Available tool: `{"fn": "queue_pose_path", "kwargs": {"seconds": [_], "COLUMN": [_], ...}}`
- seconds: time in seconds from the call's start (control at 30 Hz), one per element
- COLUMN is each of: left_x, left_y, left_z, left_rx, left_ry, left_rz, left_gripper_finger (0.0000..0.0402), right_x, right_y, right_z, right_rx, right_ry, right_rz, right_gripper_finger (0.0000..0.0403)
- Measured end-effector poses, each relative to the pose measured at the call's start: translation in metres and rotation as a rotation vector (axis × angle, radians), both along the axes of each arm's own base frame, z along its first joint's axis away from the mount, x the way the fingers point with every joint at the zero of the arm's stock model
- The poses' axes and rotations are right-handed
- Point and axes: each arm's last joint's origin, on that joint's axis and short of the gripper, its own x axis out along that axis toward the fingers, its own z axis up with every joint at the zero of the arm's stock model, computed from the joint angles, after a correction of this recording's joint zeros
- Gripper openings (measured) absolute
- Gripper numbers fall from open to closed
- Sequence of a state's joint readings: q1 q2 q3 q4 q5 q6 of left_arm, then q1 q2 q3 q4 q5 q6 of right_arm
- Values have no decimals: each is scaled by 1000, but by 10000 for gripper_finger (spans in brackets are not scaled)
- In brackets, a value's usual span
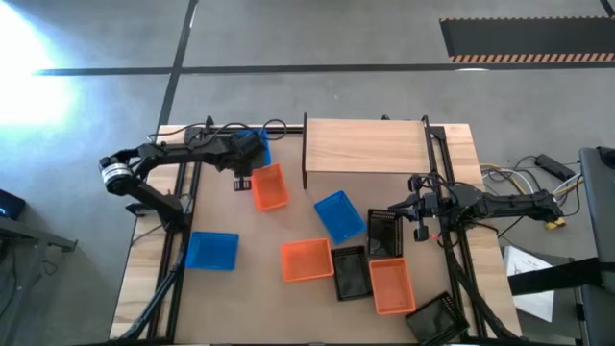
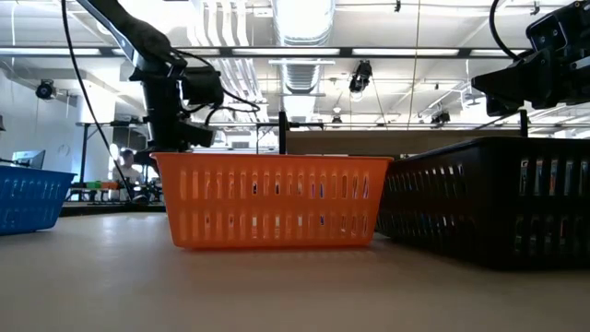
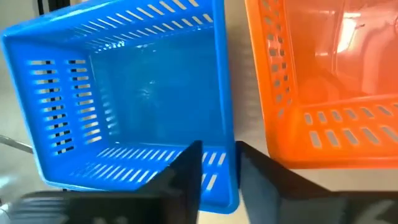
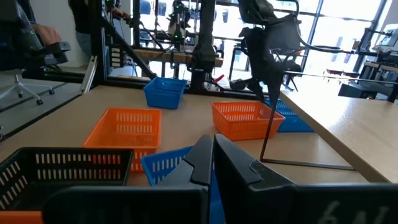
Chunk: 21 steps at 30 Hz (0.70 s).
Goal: Stack baskets on shelf by color
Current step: Put the top blue bin on the shelf
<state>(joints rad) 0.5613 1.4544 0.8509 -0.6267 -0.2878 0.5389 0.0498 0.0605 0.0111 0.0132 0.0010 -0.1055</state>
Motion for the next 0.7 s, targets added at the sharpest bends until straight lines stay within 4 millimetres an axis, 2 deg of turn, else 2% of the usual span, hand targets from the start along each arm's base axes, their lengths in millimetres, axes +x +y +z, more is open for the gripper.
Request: {"fn": "queue_pose_path", "kwargs": {"seconds": [0.13,0.2,0.3,0.4,0.5,0.6,0.7], "left_x": [0,-1,1,5,9,16,25], "left_y": [0,1,2,-2,-9,-22,-35], "left_z": [0,3,23,58,105,160,208], "left_rx": [3,35,139,246,330,400,349], "left_ry": [7,38,99,118,39,-166,-466], "left_rz": [2,15,31,38,34,9,-44], "left_gripper_finger": [10,6,3,3,2,1,1], "right_x": [0,0,0,0,0,0,0], "right_y": [0,0,0,0,0,0,0], "right_z": [0,0,0,0,0,0,0], "right_rx": [0,0,0,0,0,0,0], "right_ry": [0,0,0,0,0,0,0], "right_rz": [0,0,0,0,0,0,0], "right_gripper_finger": [9,9,9,9,9,9,9]}}
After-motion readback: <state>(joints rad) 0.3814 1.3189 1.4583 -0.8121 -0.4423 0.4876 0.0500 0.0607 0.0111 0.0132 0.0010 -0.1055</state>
